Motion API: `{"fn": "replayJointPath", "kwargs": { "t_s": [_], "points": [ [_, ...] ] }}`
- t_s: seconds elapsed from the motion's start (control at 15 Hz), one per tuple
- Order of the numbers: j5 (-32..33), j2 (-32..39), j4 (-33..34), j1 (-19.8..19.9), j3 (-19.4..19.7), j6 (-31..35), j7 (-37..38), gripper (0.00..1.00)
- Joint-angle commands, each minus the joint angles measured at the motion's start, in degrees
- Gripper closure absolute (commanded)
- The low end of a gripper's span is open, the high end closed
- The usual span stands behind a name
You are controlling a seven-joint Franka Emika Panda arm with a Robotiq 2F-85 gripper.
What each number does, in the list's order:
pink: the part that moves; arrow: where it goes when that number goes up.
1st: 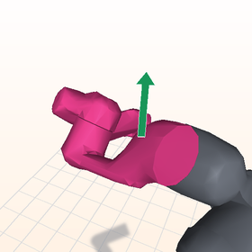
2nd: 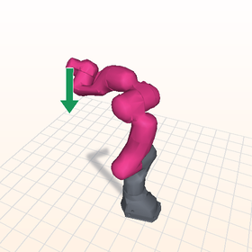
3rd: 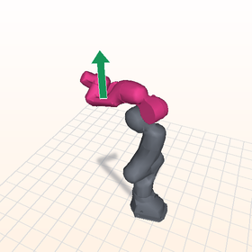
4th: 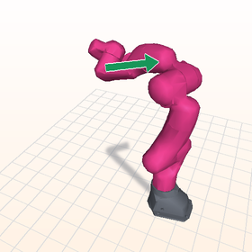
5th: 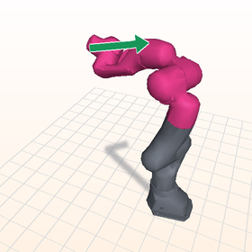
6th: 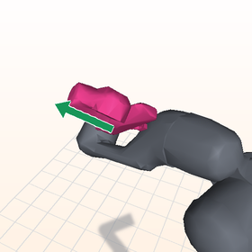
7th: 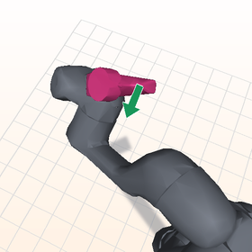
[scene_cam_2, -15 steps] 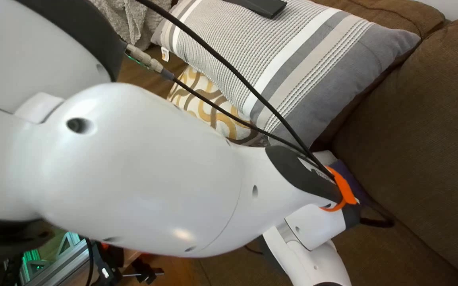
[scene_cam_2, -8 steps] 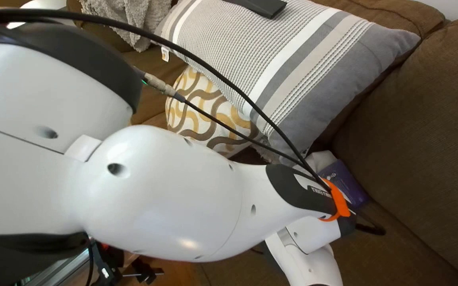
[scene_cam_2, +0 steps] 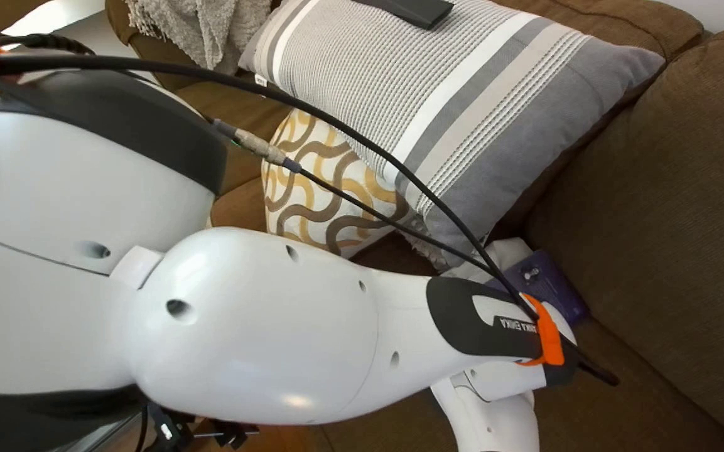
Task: Put the purple book on the grey pillow
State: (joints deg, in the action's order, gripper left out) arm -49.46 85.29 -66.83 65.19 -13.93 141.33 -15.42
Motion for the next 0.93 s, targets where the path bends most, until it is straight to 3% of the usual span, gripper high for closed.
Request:
{"fn": "replayJointPath", "kwargs": {
  "t_s": [0.0,0.47,0.6,0.73,0.87],
  "points": [
    [-5.57,-0.09,0.31,1.92,-2.14,-2.30,-5.67,0.26],
    [-12.89,-0.28,1.76,2.16,-1.26,-7.41,-14.71,0.80],
    [-11.78,-2.35,-1.02,5.01,-3.81,-8.40,-18.28,0.95],
    [-11.28,-4.40,-2.88,6.04,-4.20,-9.89,-19.44,1.00],
    [-10.93,-5.55,-3.68,6.36,-4.20,-10.61,-19.97,0.97]
  ]
}}
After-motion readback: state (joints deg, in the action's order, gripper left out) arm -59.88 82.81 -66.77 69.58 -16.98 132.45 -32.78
